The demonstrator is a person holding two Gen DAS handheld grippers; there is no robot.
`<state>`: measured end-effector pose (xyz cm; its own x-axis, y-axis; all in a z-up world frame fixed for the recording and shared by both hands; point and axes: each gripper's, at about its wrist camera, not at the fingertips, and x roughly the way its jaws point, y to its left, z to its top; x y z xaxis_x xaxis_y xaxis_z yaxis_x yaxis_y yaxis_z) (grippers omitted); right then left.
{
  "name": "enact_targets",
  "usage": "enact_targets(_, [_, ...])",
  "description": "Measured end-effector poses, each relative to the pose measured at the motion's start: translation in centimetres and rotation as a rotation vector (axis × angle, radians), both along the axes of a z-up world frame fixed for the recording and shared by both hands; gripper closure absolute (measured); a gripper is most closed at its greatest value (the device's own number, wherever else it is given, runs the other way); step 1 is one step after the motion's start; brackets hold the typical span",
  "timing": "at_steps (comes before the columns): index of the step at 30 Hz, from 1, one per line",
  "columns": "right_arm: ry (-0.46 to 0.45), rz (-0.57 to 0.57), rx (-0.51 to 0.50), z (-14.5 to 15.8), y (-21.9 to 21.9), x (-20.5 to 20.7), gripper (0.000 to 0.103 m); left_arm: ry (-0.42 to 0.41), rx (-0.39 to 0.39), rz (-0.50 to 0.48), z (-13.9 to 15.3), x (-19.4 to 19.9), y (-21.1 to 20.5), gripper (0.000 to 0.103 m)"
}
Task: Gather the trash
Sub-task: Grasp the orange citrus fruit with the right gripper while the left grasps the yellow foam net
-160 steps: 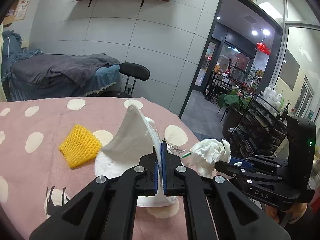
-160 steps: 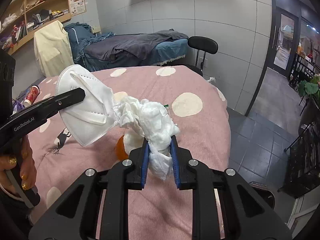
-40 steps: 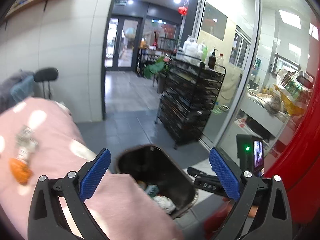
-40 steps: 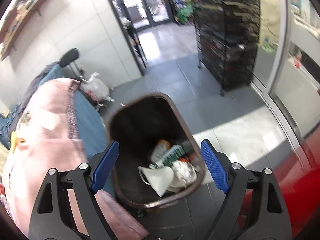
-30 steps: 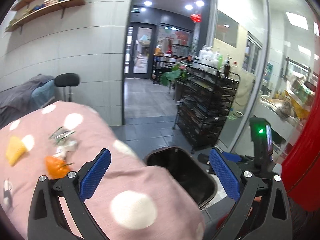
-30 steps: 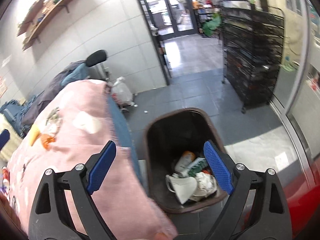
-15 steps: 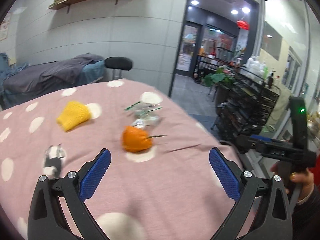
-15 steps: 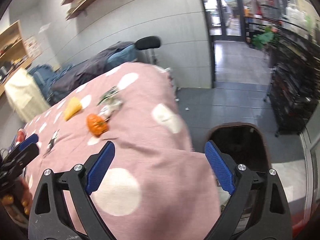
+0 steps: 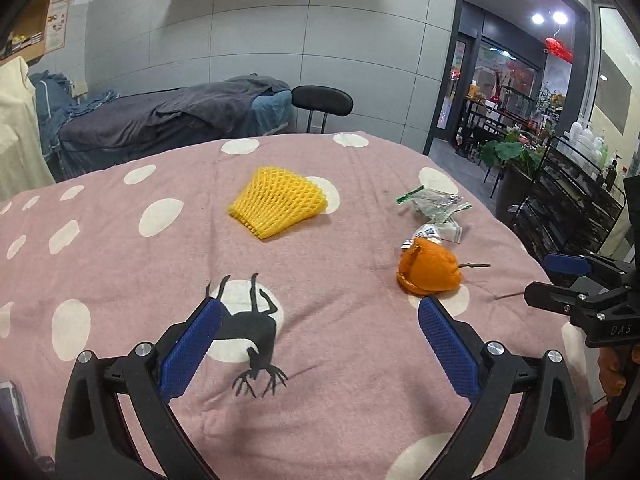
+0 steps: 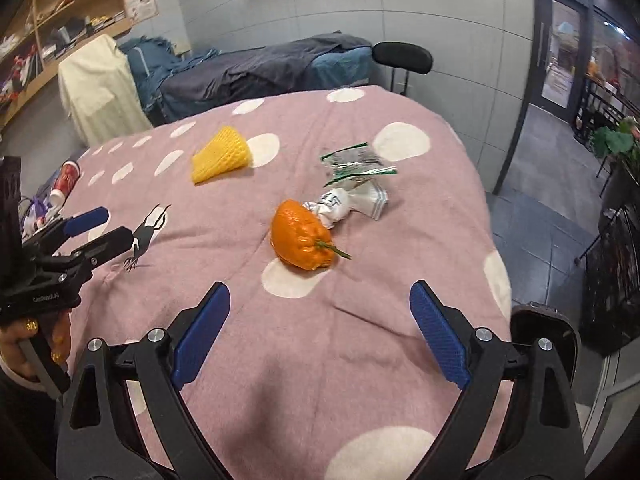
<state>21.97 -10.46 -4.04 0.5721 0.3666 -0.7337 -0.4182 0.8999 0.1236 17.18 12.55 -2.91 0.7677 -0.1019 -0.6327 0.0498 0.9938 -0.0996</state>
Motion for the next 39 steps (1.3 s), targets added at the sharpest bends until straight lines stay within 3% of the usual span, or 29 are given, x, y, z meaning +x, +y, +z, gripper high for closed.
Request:
enact_targets(5, [0.062, 0.069, -0.071, -1.3, 3.1, 3.6, 0.013, 0.061, -0.006, 0.008, -0.7, 3.2, 2.0, 0.006])
enact_targets(11, [0.129, 0.112, -0.154, -3.0, 5.5, 7.3, 0.013, 0.107, 0.048, 0.002, -1.3, 7.2, 2.4, 0.006])
enact_targets(18, [0.208, 0.169, -0.246, -5.3, 8.0, 9.6, 0.035, 0.131, 0.114, -0.036, -1.7, 12.6, 1.8, 0.006])
enact_targets(22, [0.244, 0.189, -0.235, -6.2, 8.4, 10.2, 0.051, 0.143, 0.146, -0.045, -2.4, 15.3, 1.6, 0.006])
enact_targets(24, [0.251, 0.196, -0.233, -6.1, 8.5, 10.2, 0.054, 0.155, 0.162, -0.045, -2.8, 16.3, 1.5, 0.008])
enact_targets(25, [0.247, 0.193, -0.238, -6.1, 8.6, 10.2, 0.056, 0.163, 0.163, -0.050, -2.9, 16.7, 1.4, 0.010])
enact_targets(28, [0.243, 0.184, -0.233, -5.9, 8.4, 10.1, 0.061, 0.175, 0.158, -0.056, -3.0, 16.9, 1.1, 0.031])
enact_targets(32, [0.255, 0.176, -0.174, -5.4, 7.5, 9.5, 0.064, 0.163, 0.132, -0.009, -2.4, 16.1, 1.2, 0.073])
enact_targets(36, [0.248, 0.164, -0.113, -4.3, 6.4, 8.2, 0.067, 0.135, -0.010, 0.009, -1.1, 13.8, 1.6, 0.077])
enact_targets(39, [0.227, 0.153, -0.079, -3.4, 5.6, 6.9, 0.067, 0.070, -0.016, 0.014, 0.2, 10.9, 0.4, 0.077])
